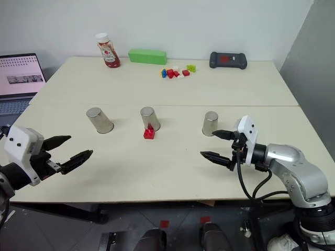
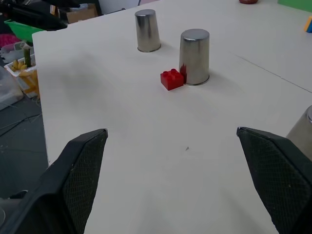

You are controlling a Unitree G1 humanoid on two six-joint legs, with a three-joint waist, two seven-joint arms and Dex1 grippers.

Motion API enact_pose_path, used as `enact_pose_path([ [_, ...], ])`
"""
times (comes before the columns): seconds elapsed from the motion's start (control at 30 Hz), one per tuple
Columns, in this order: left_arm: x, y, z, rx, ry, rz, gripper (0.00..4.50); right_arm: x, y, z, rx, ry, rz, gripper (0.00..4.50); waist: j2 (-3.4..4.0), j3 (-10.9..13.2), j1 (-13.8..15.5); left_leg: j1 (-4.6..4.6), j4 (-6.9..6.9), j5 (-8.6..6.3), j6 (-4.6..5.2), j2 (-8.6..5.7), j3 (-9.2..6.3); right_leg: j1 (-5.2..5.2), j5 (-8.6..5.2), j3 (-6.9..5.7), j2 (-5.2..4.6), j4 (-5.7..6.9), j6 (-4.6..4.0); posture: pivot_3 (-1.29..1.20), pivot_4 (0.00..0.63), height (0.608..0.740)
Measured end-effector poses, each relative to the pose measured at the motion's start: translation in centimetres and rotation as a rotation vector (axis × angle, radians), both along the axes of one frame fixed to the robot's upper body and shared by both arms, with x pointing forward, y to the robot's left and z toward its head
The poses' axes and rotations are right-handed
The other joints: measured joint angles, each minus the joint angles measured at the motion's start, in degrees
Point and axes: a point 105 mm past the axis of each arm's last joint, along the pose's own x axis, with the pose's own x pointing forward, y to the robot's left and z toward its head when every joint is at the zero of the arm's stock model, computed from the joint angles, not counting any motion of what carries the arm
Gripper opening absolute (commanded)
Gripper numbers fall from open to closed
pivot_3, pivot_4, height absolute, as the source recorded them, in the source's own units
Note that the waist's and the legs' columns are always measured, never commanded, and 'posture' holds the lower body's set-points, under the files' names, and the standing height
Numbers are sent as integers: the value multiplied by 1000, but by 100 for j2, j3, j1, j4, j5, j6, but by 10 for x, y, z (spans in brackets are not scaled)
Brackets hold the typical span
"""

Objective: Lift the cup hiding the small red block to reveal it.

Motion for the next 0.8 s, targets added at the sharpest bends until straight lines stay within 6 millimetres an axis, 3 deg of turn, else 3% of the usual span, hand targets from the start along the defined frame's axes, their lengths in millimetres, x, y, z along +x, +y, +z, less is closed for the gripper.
enact_pose_path([
  [0.33,2,-4,4,31,-12,-72,4458,-5,-7,7,-12,19,-1,4500,0,0,1,0,0,0,0,0,2,0,0,0,0,-1,0,0,150,740],
  [0.8,3,-5,1,15,0,-104,4458,-10,-9,-3,-10,42,-12,4500,0,0,0,0,0,0,0,0,3,0,0,1,0,0,0,0,150,740],
])
